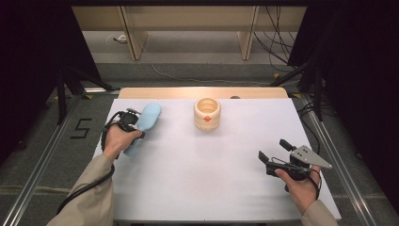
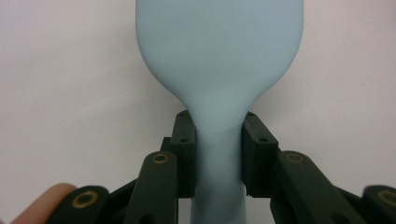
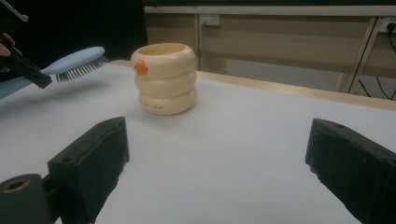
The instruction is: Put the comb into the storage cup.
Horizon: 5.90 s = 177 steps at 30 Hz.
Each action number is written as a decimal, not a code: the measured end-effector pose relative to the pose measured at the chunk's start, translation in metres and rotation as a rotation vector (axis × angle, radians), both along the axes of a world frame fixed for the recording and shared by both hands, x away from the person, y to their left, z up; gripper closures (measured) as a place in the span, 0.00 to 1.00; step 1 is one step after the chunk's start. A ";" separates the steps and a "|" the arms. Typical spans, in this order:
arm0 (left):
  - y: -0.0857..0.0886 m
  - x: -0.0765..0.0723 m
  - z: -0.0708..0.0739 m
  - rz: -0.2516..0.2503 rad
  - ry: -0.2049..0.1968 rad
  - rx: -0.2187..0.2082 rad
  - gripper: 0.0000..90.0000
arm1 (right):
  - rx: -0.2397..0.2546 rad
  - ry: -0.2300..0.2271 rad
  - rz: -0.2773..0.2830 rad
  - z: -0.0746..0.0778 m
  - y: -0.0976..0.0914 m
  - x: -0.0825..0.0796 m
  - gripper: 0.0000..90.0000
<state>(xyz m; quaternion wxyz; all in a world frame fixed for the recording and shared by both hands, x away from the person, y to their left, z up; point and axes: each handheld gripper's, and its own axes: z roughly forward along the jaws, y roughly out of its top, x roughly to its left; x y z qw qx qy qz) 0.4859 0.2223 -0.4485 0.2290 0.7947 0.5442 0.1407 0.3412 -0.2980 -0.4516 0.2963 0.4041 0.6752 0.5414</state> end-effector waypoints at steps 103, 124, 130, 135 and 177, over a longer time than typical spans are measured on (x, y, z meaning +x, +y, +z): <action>-0.048 -0.057 0.022 -0.056 -0.398 -0.192 0.77 | -0.005 0.006 0.017 -0.001 0.003 0.001 0.08; -0.058 -0.062 0.027 -0.084 -0.426 -0.220 0.77 | -0.009 0.009 0.025 -0.001 0.006 0.001 0.08; -0.061 -0.063 0.027 -0.093 -0.427 -0.223 0.77 | -0.011 0.009 0.028 -0.001 0.007 0.001 0.08; -0.064 -0.063 0.027 -0.099 -0.425 -0.224 0.77 | -0.011 0.008 0.029 -0.001 0.008 0.001 0.08; -0.083 -0.069 0.029 -0.151 -0.437 -0.254 0.77 | -0.012 0.010 0.063 -0.002 0.025 0.005 0.08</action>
